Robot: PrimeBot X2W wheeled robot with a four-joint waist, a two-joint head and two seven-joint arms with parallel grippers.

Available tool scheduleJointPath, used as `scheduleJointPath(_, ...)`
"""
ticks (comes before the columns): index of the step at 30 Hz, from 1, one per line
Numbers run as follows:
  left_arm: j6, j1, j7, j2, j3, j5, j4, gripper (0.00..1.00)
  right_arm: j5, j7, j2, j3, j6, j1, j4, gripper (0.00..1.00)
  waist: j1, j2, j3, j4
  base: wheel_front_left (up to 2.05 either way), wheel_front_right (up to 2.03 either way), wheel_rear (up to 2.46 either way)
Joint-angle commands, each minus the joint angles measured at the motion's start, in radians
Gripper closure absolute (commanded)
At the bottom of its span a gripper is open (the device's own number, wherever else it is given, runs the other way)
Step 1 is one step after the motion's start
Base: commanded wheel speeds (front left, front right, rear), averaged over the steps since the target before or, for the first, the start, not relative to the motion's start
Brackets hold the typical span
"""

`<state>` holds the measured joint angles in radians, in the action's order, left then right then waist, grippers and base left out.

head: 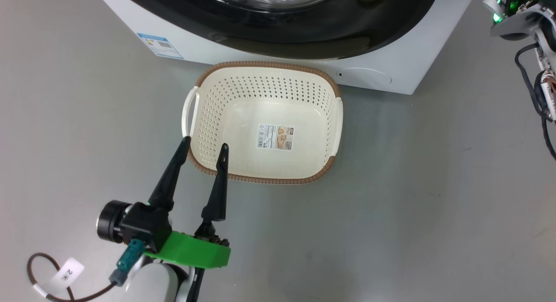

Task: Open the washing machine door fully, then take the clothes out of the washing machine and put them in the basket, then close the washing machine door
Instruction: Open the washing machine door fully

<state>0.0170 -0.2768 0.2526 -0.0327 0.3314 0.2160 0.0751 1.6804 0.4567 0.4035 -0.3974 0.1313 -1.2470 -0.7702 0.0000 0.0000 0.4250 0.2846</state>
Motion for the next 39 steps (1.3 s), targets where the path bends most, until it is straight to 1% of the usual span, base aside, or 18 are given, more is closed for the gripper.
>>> scheduleJointPath(1,-0.009,-0.027,0.009,-0.018,-0.025,0.007,-0.029,0.0,-0.009,0.012,-0.021,-0.003,-0.001,-0.017,0.021,1.0,0.0,0.0,0.005,0.003,0.0,0.0,0.0)
scheduleJointPath(8,-0.012,-0.034,0.009,-0.018,-0.01,0.009,-0.033,0.0,-0.016,0.06,-0.038,-0.005,-0.001,-0.033,0.004,1.0,0.0,0.0,0.014,0.006,0.0,0.0,0.0)
scheduleJointPath(13,-0.013,-0.039,0.009,-0.018,-0.003,0.012,-0.028,0.0,-0.039,0.085,-0.038,-0.02,-0.001,-0.017,0.02,1.0,0.0,0.0,0.005,0.006,0.0,0.0,0.0)
scheduleJointPath(24,-0.008,0.01,0.009,-0.018,-0.015,-0.004,-0.012,0.0,-0.062,0.151,-0.054,-0.057,-0.001,0.11,0.12,1.0,0.0,0.0,-0.073,-0.008,0.0,0.0,0.0)
scheduleJointPath(39,0.001,0.095,0.009,-0.018,-0.054,-0.009,0.01,0.0,-0.09,0.194,-0.078,-0.121,-0.001,0.293,0.252,1.0,0.0,0.0,-0.17,0.004,0.0,0.0,0.0)
